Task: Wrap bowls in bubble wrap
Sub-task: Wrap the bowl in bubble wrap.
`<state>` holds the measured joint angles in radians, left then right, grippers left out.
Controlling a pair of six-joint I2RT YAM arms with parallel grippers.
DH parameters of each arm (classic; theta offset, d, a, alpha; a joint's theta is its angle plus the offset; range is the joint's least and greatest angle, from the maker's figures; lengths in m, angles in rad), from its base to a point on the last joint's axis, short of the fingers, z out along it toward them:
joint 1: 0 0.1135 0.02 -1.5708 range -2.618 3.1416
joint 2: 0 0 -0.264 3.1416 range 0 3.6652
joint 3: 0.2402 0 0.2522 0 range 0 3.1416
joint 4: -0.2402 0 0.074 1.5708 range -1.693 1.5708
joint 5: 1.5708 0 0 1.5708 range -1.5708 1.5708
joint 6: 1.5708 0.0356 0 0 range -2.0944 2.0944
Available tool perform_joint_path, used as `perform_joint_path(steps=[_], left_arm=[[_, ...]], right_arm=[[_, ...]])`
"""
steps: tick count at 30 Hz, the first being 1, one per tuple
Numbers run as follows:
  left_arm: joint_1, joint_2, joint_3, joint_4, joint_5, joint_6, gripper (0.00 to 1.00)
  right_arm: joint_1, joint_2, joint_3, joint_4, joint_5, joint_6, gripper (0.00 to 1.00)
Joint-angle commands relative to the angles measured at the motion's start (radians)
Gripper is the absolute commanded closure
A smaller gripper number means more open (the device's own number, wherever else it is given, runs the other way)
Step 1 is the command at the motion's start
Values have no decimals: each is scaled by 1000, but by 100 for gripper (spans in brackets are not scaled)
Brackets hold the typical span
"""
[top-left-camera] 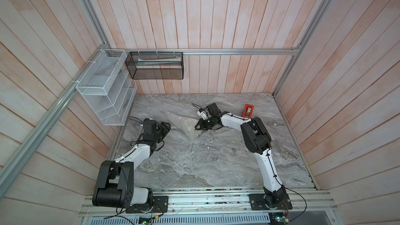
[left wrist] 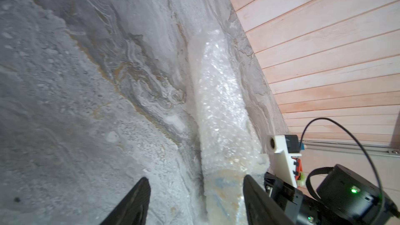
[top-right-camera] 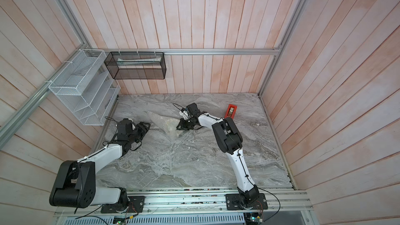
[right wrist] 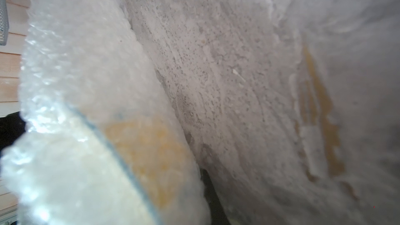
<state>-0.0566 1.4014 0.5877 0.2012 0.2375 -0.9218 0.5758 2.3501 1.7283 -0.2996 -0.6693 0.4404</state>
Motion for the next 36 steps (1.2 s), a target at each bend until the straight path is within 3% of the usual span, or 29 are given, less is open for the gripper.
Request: perform_joint_path(steps=[1, 8, 18, 26, 36], left_arm=[[6, 26, -12, 129, 75, 34, 26], [21, 147, 2, 329, 149, 25, 22], [29, 328, 104, 415, 152, 25, 22], [29, 464, 172, 485, 178, -4, 25], [27, 540, 214, 565, 214, 15, 30]], right_arm=[[0, -7, 43, -101, -18, -49, 98], [0, -15, 46, -145, -15, -70, 98], [0, -44, 20, -148, -11, -66, 99], [1, -65, -30, -124, -9, -53, 99], [4, -80, -52, -127, 13, -51, 100]])
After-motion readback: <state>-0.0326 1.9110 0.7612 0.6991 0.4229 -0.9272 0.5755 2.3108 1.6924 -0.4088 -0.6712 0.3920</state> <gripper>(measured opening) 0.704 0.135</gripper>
